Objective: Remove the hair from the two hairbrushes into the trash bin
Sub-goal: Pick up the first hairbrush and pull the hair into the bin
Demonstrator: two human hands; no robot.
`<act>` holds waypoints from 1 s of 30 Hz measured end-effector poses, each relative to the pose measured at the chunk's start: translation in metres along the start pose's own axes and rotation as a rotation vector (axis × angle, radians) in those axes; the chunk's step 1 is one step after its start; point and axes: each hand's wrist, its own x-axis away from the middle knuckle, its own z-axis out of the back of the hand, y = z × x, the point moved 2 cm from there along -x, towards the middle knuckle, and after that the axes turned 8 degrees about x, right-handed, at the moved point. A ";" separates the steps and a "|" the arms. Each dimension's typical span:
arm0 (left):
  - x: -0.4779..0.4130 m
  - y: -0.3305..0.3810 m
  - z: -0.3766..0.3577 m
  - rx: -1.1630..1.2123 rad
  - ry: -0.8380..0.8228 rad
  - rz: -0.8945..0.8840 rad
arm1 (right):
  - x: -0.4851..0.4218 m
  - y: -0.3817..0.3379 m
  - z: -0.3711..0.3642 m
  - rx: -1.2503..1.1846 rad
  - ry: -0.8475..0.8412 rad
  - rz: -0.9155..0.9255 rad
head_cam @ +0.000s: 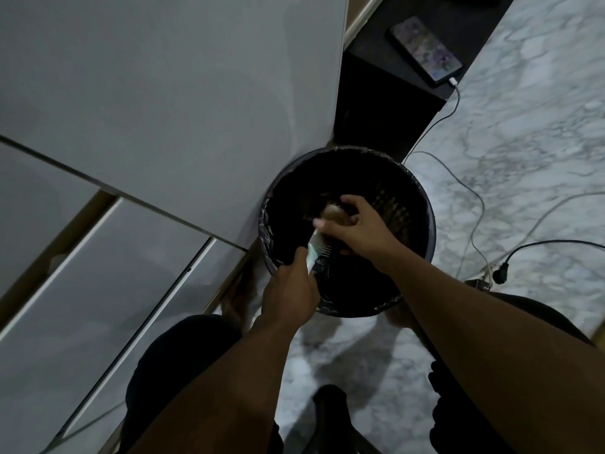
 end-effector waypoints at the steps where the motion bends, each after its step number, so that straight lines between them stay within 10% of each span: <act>1: 0.000 0.001 0.000 0.009 0.006 0.006 | -0.001 0.000 -0.003 0.058 0.025 0.038; 9: -0.004 -0.002 -0.003 0.028 -0.012 0.030 | -0.013 -0.001 -0.001 0.224 0.247 0.045; 21: -0.005 0.000 0.001 0.079 0.029 0.094 | -0.009 -0.011 -0.002 -0.305 -0.007 -0.126; 30: -0.004 0.005 0.003 0.043 0.027 0.090 | -0.012 -0.007 -0.013 0.351 0.126 0.236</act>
